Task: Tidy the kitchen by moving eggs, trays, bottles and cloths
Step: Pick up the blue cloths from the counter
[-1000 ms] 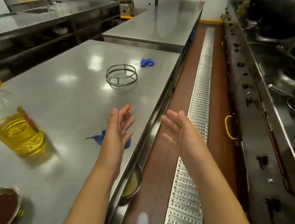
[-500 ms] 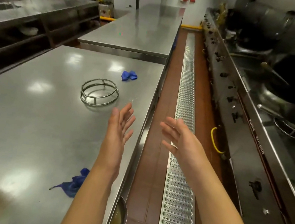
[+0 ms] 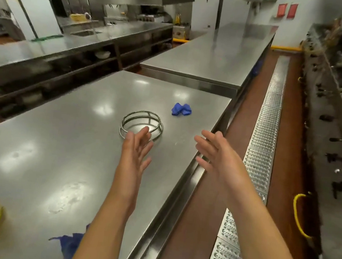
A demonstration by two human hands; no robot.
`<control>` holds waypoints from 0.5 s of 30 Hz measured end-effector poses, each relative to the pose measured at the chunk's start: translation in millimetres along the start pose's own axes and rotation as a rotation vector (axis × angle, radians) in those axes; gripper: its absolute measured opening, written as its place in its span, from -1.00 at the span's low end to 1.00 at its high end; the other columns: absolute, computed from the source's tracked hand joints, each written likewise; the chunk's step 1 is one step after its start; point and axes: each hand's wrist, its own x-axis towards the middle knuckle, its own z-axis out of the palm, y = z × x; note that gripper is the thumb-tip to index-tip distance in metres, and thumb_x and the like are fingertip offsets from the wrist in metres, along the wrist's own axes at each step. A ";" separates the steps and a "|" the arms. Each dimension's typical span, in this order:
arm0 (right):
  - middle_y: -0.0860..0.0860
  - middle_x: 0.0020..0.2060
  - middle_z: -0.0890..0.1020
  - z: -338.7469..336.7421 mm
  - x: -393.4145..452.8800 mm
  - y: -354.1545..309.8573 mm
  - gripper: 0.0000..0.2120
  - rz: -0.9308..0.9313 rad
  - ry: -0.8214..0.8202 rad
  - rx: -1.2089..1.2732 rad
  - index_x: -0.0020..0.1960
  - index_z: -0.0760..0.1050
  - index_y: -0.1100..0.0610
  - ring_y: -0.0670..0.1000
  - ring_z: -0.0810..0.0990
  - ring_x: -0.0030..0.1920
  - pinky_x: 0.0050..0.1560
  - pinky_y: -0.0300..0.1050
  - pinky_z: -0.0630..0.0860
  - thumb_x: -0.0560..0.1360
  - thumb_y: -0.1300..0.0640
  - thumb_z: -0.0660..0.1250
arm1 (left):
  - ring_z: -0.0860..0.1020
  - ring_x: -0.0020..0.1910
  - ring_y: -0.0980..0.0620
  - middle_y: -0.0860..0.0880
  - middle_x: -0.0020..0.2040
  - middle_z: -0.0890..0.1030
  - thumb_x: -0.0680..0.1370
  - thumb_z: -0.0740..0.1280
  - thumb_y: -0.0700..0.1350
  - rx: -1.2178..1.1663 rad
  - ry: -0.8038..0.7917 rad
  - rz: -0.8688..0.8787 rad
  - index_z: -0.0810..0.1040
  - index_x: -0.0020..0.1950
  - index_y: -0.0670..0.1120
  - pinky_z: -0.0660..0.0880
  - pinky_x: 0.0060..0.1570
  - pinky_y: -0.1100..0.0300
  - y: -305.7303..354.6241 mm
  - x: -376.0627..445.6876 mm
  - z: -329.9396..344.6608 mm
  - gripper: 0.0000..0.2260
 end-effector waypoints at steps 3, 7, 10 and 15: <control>-0.07 0.25 0.62 -32.4 23.1 -14.1 -0.61 0.003 -0.017 -0.006 0.35 0.47 -0.02 -0.10 0.55 0.29 0.37 0.03 0.45 0.64 -0.15 0.10 | 0.49 0.35 0.25 0.19 0.41 0.50 0.51 -0.03 0.36 0.018 0.020 0.011 0.39 0.51 0.13 0.31 0.47 0.04 -5.0 13.8 39.7 -0.36; -0.07 0.26 0.61 -62.7 51.1 -20.3 -0.56 0.027 -0.060 -0.002 0.42 0.42 0.01 -0.10 0.54 0.29 0.39 0.03 0.43 0.64 -0.15 0.09 | 0.48 0.35 0.25 0.18 0.40 0.51 0.52 -0.01 0.39 0.032 0.039 0.005 0.40 0.49 0.14 0.30 0.48 0.00 -13.3 33.6 79.6 -0.36; -0.07 0.27 0.60 -77.5 76.7 -24.0 -0.54 0.051 -0.082 0.010 0.44 0.40 0.01 -0.11 0.54 0.29 0.40 0.03 0.42 0.63 -0.16 0.11 | 0.49 0.35 0.23 0.17 0.40 0.51 0.52 0.01 0.41 0.054 0.058 0.003 0.41 0.48 0.14 0.31 0.47 0.01 -16.8 59.2 98.3 -0.37; -0.05 0.27 0.60 -95.3 135.9 -25.3 -0.45 0.059 -0.070 0.040 0.43 0.42 0.01 -0.10 0.54 0.29 0.40 0.03 0.42 0.53 -0.23 0.17 | 0.50 0.35 0.21 0.15 0.41 0.51 0.49 0.00 0.37 0.060 0.058 -0.009 0.43 0.48 0.12 0.34 0.44 0.05 -28.4 119.8 122.4 -0.35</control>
